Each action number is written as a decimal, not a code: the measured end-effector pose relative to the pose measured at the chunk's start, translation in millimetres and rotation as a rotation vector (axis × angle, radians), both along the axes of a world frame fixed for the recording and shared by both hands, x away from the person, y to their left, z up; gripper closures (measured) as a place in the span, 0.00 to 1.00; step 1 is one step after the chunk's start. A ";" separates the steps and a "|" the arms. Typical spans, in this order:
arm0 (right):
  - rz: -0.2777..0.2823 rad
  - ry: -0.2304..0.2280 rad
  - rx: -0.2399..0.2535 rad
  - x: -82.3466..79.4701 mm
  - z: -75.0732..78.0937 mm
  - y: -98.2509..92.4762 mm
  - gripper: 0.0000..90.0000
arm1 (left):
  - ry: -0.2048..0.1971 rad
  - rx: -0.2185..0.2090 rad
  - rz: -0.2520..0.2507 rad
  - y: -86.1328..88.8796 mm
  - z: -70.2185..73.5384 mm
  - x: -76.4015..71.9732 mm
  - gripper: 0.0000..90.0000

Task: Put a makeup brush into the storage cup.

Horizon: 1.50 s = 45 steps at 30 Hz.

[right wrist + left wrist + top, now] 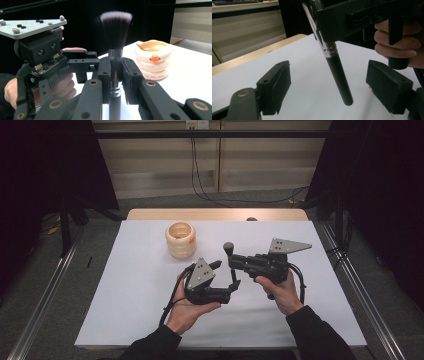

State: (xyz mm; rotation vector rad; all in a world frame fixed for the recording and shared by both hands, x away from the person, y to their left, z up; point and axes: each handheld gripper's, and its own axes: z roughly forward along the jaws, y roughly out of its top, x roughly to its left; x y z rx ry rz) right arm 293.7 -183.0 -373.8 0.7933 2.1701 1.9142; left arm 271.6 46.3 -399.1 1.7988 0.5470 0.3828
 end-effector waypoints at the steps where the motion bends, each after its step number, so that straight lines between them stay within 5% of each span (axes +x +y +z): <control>1: 0.001 0.001 0.000 0.0 -0.2 0.3 0.87 | 0.007 -0.005 0.002 -0.1 -0.2 0.0 0.26; 10: 0.001 0.003 -0.006 0.6 -2.2 1.0 0.87 | 0.029 -0.027 -0.001 0.5 0.4 1.7 0.45; 18: 0.000 0.000 -0.006 -0.2 -1.8 2.5 0.87 | 0.102 -0.064 0.007 1.8 1.3 11.2 0.59; 30: -0.004 0.000 -0.003 0.8 -2.0 0.5 0.87 | 0.099 -0.083 -0.065 -0.8 3.9 13.2 0.80; 35: -0.008 0.000 0.001 0.3 -0.7 -1.3 0.87 | 0.071 -0.071 -0.028 -0.1 8.8 11.6 0.84; 36: -0.008 -0.001 0.004 -0.1 -0.2 -1.7 0.87 | 0.079 -0.086 -0.062 1.2 8.1 13.7 0.85; 39: -0.009 -0.004 0.004 -0.3 0.0 -1.6 0.87 | 0.104 -0.092 -0.061 3.6 7.5 15.4 0.87; 45: -0.004 -0.008 0.004 -0.1 -0.1 -1.9 0.87 | 0.088 -0.099 -0.055 3.9 6.6 14.8 0.88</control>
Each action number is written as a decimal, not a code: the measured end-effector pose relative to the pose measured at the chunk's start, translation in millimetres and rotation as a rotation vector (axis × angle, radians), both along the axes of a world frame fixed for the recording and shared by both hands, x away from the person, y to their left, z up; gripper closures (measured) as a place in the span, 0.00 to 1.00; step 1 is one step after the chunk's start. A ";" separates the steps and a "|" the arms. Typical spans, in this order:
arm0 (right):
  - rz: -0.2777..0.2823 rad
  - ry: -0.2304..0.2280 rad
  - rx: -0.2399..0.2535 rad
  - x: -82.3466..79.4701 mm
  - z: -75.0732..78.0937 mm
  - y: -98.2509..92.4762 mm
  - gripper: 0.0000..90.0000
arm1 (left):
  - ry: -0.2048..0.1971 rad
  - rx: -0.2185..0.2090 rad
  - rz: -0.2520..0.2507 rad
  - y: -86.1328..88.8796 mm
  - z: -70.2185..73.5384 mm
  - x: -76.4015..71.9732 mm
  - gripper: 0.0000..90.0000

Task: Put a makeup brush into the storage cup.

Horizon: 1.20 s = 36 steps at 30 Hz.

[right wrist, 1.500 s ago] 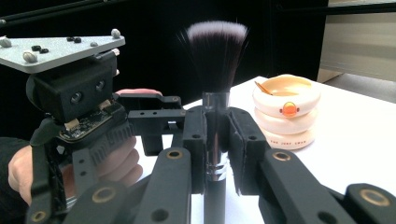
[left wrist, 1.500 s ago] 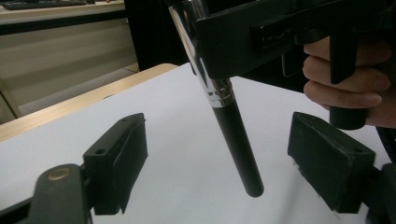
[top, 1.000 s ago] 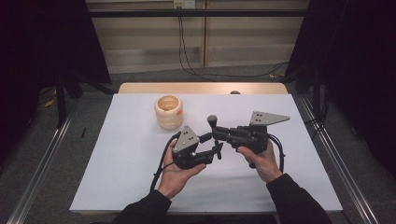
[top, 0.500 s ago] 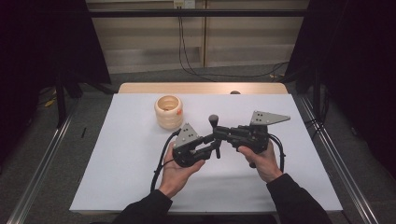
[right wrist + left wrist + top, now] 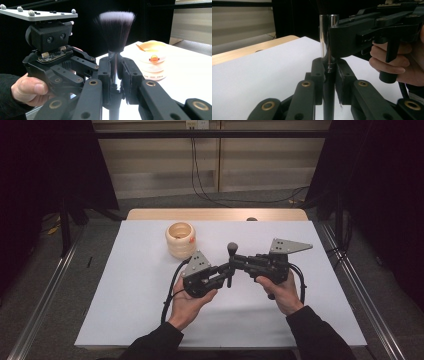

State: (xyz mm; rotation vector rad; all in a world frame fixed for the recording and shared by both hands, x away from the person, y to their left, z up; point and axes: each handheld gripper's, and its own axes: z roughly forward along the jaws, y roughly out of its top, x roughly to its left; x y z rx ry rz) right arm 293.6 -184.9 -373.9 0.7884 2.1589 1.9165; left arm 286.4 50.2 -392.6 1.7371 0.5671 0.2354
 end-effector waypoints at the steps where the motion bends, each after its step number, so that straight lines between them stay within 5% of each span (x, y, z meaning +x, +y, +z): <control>1: 0.001 0.001 0.001 -0.1 0.1 0.0 0.87 | 0.000 0.002 0.010 0.3 -0.1 -0.8 0.88; 18: -0.015 -0.022 0.013 -1.4 1.7 -0.1 0.81 | -0.019 0.000 -0.017 1.1 -0.8 0.8 0.88; 36: -0.066 -0.052 -0.024 -3.3 4.4 4.6 0.12 | -0.012 0.014 0.007 5.7 0.2 2.5 0.88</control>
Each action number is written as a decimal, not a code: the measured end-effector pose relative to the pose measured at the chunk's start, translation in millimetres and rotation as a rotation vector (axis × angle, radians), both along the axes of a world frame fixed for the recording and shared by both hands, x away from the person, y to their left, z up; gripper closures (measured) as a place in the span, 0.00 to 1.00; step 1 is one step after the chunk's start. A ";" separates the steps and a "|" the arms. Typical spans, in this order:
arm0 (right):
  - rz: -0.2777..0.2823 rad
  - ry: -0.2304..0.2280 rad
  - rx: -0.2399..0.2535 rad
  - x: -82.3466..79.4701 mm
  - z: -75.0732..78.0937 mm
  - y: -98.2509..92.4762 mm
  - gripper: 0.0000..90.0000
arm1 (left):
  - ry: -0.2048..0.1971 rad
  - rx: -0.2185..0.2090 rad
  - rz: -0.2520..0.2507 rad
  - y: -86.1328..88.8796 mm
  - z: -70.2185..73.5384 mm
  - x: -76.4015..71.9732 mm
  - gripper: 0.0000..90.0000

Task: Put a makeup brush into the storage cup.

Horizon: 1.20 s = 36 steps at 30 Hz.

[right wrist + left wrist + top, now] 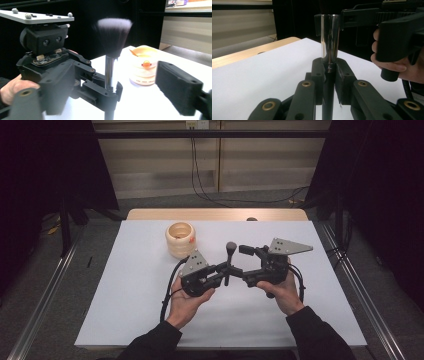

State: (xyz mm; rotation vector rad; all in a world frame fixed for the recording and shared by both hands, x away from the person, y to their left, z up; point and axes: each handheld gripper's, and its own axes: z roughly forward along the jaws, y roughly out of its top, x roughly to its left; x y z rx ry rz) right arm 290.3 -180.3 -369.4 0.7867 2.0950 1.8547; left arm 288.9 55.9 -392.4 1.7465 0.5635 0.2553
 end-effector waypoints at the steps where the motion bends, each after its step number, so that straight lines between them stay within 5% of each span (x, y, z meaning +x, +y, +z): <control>1: 0.000 0.003 0.007 0.1 0.2 -0.1 0.11 | 0.003 -0.008 -0.013 0.3 -0.5 0.7 0.88; 4: 0.003 -0.027 -0.004 -1.8 0.8 -0.6 0.03 | 0.001 0.006 0.000 1.4 -0.8 -0.2 0.88; 15: -0.035 -0.018 0.031 -2.0 0.8 -5.9 0.04 | -0.003 -0.009 0.026 11.2 1.9 -0.6 0.88; 18: -0.091 -0.035 -0.007 -4.4 0.1 -4.8 0.06 | -0.001 -0.005 0.030 15.1 2.8 0.0 0.88; 36: -0.198 -0.042 -0.069 -14.4 -16.5 -33.5 0.01 | 0.002 -0.041 0.075 39.0 8.7 3.2 0.88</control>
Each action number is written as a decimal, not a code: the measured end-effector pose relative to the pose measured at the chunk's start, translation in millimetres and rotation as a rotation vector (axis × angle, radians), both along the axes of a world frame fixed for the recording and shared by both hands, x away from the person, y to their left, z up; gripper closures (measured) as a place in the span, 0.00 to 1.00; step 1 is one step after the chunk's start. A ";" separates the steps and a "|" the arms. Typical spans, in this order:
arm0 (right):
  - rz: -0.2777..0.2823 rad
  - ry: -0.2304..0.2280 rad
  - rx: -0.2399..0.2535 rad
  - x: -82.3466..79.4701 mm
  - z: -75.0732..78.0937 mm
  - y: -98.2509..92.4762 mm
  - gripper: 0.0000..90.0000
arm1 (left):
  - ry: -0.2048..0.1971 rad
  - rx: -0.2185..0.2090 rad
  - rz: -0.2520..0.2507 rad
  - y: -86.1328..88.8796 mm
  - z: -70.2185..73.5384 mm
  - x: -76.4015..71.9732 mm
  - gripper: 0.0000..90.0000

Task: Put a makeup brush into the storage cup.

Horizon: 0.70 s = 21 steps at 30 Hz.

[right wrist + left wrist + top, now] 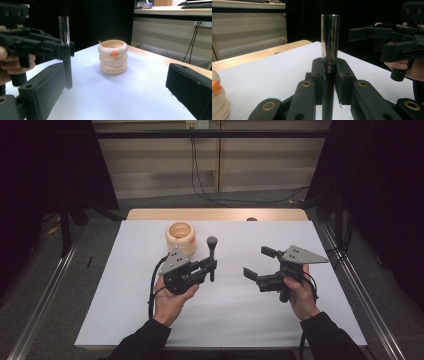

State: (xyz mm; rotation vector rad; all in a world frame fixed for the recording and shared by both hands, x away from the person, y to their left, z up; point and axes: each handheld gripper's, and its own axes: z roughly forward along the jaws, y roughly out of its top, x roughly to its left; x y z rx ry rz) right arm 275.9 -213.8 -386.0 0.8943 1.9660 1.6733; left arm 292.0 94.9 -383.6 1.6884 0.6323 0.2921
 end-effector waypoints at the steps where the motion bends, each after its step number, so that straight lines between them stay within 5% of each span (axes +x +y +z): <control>1: -0.011 0.008 0.001 -1.4 -0.5 -1.8 0.00 | -0.003 0.007 0.009 1.4 0.3 0.0 0.88; 21: -0.195 0.028 -0.036 -29.4 -34.6 -40.7 0.02 | -0.016 0.003 0.067 27.9 6.6 7.8 0.88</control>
